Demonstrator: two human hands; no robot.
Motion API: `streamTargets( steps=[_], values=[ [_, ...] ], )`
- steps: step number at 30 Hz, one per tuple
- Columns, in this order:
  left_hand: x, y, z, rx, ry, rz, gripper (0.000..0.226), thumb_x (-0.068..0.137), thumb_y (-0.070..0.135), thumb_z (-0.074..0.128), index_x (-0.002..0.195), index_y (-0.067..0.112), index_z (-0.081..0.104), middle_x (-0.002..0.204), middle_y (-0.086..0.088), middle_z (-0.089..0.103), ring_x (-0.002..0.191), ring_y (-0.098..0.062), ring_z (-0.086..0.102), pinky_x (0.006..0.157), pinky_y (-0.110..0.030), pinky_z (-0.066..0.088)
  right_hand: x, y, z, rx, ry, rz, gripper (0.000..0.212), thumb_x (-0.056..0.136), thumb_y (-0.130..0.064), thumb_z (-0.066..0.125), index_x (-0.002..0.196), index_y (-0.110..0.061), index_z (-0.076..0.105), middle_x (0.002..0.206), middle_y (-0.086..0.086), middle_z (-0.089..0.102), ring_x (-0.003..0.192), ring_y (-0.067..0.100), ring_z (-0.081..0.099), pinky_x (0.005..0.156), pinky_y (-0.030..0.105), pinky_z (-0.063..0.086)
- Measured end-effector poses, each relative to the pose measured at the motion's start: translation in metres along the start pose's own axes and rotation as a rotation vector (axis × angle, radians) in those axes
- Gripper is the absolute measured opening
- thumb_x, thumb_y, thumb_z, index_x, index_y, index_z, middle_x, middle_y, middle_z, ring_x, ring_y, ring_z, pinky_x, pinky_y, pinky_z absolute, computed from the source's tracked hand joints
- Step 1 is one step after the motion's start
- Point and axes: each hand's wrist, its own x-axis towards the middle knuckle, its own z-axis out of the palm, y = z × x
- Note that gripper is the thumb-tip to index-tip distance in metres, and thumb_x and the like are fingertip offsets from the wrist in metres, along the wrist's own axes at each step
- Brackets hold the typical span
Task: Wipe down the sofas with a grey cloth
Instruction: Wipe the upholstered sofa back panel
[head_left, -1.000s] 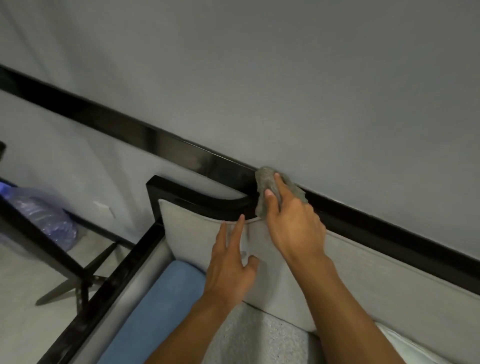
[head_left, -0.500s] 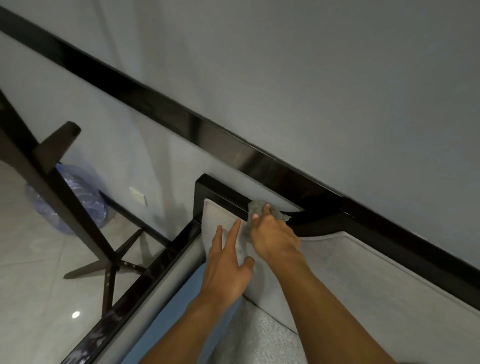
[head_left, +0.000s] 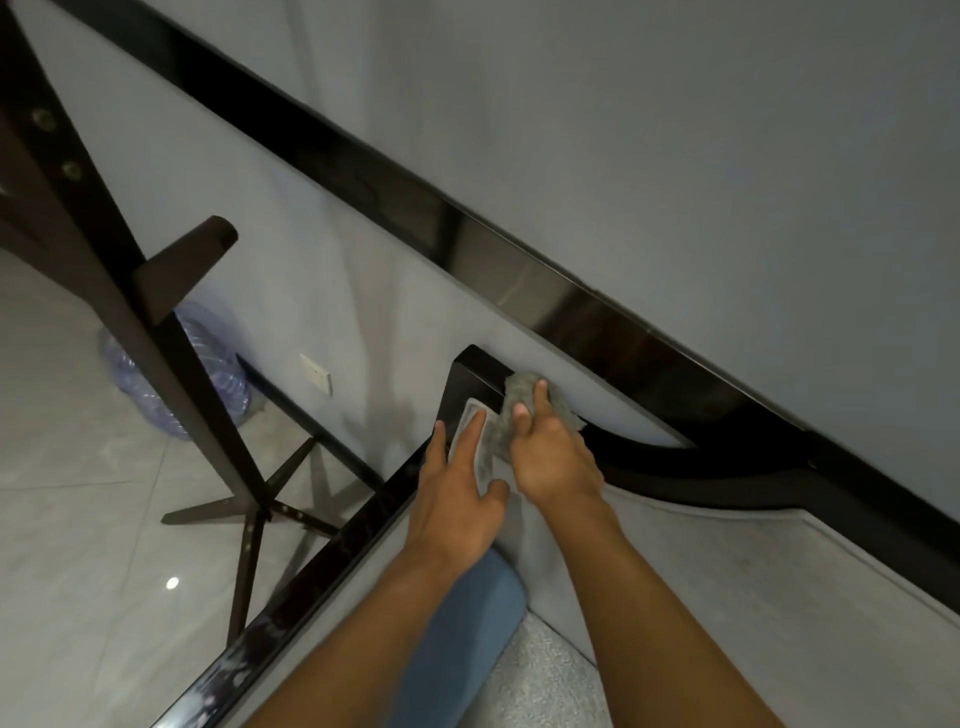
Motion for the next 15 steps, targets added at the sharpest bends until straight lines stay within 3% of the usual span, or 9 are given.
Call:
streamTargets(
  steps=[3, 6, 9, 11, 13, 15],
  values=[
    [-0.001, -0.013, -0.005, -0.011, -0.006, -0.008, 0.083, 0.098, 0.025, 0.060, 0.155, 0.058, 0.010, 0.171, 0.005, -0.006, 0.157, -0.023, 0.011, 0.119, -0.035, 0.029, -0.011, 0.017, -0.004, -0.009, 0.014, -0.060, 0.056, 0.105, -0.054, 0.016, 0.158, -0.041, 0.004, 0.151, 0.010, 0.044, 0.134, 0.032, 0.045, 0.103, 0.050, 0.040],
    [-0.010, -0.032, -0.005, 0.003, -0.029, -0.049, 0.080, 0.099, 0.025, 0.060, 0.156, 0.056, 0.013, 0.171, 0.005, -0.005, 0.155, -0.020, 0.020, 0.107, -0.024, 0.030, -0.025, 0.035, -0.002, -0.026, 0.049, -0.117, 0.055, 0.105, -0.054, 0.017, 0.157, -0.045, 0.002, 0.151, 0.007, 0.046, 0.132, 0.030, 0.049, 0.103, 0.047, 0.042],
    [-0.019, -0.048, 0.002, 0.002, -0.062, -0.109, 0.078, 0.098, 0.028, 0.059, 0.156, 0.057, 0.015, 0.171, 0.006, -0.002, 0.156, -0.019, 0.016, 0.116, -0.034, 0.031, -0.016, 0.027, 0.008, 0.141, 0.059, -0.132, 0.056, 0.105, -0.052, 0.021, 0.157, -0.042, 0.004, 0.152, 0.007, 0.044, 0.135, 0.031, 0.045, 0.107, 0.046, 0.039],
    [-0.025, -0.060, 0.011, -0.026, -0.081, -0.119, 0.077, 0.095, 0.036, 0.059, 0.155, 0.059, 0.017, 0.171, 0.007, 0.006, 0.157, -0.018, 0.014, 0.121, -0.039, 0.027, -0.014, 0.024, 0.017, 0.192, 0.095, -0.180, 0.056, 0.105, -0.052, 0.023, 0.157, -0.042, 0.005, 0.146, 0.008, 0.052, 0.128, 0.031, 0.051, 0.103, 0.045, 0.043],
    [-0.030, -0.075, 0.020, -0.027, -0.092, -0.119, 0.076, 0.088, 0.052, 0.058, 0.152, 0.063, 0.019, 0.168, 0.007, 0.020, 0.152, -0.018, 0.028, 0.121, -0.045, 0.035, -0.019, 0.037, 0.024, 0.065, 0.130, -0.265, 0.058, 0.103, -0.055, 0.020, 0.155, -0.048, -0.003, 0.138, 0.010, 0.059, 0.114, 0.030, 0.060, 0.093, 0.043, 0.051],
    [-0.038, -0.094, 0.029, 0.013, -0.118, -0.118, 0.074, 0.092, 0.048, 0.061, 0.152, 0.061, 0.021, 0.165, 0.007, 0.028, 0.147, -0.017, 0.036, 0.117, -0.044, 0.041, -0.031, 0.068, 0.029, -0.118, 0.163, -0.312, 0.057, 0.102, -0.058, 0.014, 0.155, -0.048, -0.006, 0.136, 0.008, 0.061, 0.104, 0.027, 0.065, 0.085, 0.040, 0.053]
  ],
)
